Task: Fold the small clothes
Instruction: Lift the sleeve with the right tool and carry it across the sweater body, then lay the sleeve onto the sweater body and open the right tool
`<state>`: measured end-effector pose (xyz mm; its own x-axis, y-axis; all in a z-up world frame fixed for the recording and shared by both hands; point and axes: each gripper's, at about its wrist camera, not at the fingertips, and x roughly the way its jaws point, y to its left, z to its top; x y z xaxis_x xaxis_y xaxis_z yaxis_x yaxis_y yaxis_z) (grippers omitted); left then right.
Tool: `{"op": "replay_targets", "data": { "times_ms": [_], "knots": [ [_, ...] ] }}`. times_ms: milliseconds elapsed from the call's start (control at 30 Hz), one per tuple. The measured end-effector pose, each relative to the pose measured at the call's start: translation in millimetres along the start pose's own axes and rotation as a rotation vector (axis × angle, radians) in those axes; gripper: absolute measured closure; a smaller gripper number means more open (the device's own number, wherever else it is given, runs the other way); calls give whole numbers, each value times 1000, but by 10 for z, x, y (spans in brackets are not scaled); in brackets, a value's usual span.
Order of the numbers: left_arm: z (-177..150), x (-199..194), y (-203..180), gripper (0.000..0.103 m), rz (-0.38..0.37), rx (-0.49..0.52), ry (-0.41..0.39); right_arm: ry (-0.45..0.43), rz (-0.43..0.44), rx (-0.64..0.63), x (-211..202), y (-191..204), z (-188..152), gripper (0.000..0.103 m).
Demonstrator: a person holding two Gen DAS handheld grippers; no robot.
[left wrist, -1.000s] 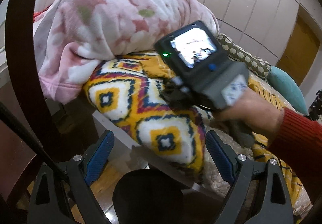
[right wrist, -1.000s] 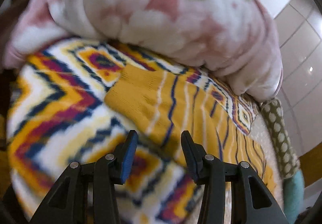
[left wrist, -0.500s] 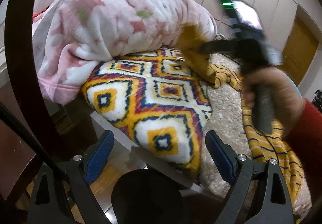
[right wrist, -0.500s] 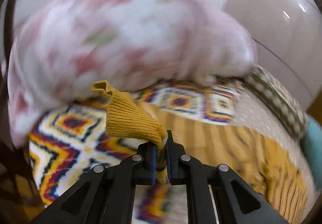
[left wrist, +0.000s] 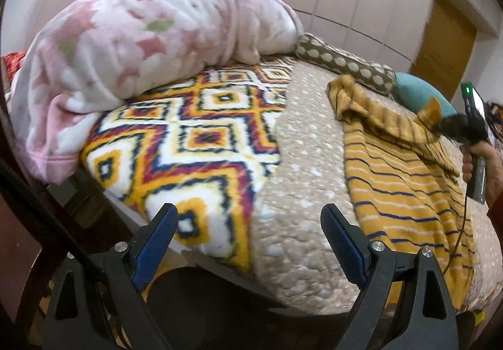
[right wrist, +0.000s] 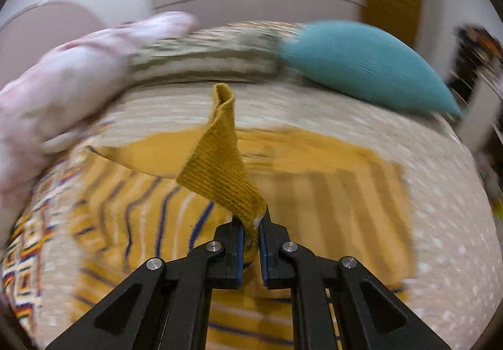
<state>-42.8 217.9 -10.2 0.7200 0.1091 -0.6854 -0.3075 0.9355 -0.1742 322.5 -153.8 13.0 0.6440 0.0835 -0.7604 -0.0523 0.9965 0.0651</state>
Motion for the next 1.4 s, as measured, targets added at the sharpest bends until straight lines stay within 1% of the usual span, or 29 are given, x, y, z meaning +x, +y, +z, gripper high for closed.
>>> {"op": "replay_targets", "data": {
  "times_ms": [100, 167, 233, 267, 333, 367, 500, 567, 600, 667, 700, 767, 867, 900, 933, 1000, 1033, 1067, 1133, 1167, 1200, 1233, 1300, 1367, 1400],
  "knots": [
    [14, 53, -169, 12, -10, 28, 18, 33, -48, 79, 140, -523, -103, 95],
    [23, 88, -280, 12, -16, 47, 28, 49, -64, 120, 186, -729, -175, 95],
    [40, 134, -397, 12, -23, 62, 43, 65, -43, 172, 234, -969, -252, 94],
    [48, 152, -441, 12, -28, 66, 48, 66, -27, 190, 235, -1019, -284, 93],
    [66, 176, -543, 12, -40, 75, 57, 43, 20, 226, 183, -1138, -356, 91],
    [70, 181, -587, 12, -44, 82, 58, 35, 29, 232, 140, -1172, -381, 89],
    [61, 187, -746, 12, -48, 117, 59, -12, 4, 231, -67, -1388, -415, 77],
    [50, 193, -806, 12, -51, 132, 63, -44, -49, 236, -177, -1480, -395, 75],
    [49, 194, -839, 12, -55, 139, 65, -63, -57, 238, -261, -1531, -389, 75],
    [72, 200, -905, 12, -66, 152, 64, -100, -17, 243, -399, -1585, -346, 75],
    [96, 204, -940, 12, -71, 158, 61, -107, 11, 240, -440, -1579, -325, 75],
    [152, 222, -1012, 12, -71, 168, 51, -97, 98, 215, -458, -1468, -269, 75],
    [203, 257, -1103, 12, -76, 173, 45, -47, 244, 168, -349, -1131, -179, 76],
    [208, 268, -1133, 12, -84, 173, 45, -27, 277, 151, -298, -1007, -149, 76],
    [208, 276, -1148, 12, -90, 173, 48, -1, 306, 113, -207, -783, -98, 76],
    [192, 300, -1171, 12, -100, 177, 57, 34, 320, 56, -55, -485, -32, 77],
    [180, 313, -1178, 12, -102, 180, 61, 70, 317, 28, 96, -288, 11, 79],
    [174, 327, -1178, 12, -100, 183, 63, 100, 300, 19, 210, -182, 30, 79],
    [164, 355, -1160, 12, -87, 187, 67, 171, 245, 17, 531, 6, 68, 79],
    [163, 363, -1146, 12, -83, 186, 68, 190, 224, 16, 624, 45, 76, 80],
    [163, 371, -1124, 12, -79, 183, 70, 191, 191, 21, 730, 87, 95, 80],
    [162, 380, -1096, 12, -72, 180, 71, 173, 173, 29, 759, 95, 128, 80],
    [157, 392, -1041, 12, -61, 170, 76, 173, 136, 37, 791, 114, 177, 80],
    [152, 392, -995, 12, -55, 159, 81, 171, 98, 6, 713, 165, 202, 80],
    [151, 384, -970, 12, -51, 152, 82, 152, 87, -16, 590, 169, 202, 80]
  ]
}}
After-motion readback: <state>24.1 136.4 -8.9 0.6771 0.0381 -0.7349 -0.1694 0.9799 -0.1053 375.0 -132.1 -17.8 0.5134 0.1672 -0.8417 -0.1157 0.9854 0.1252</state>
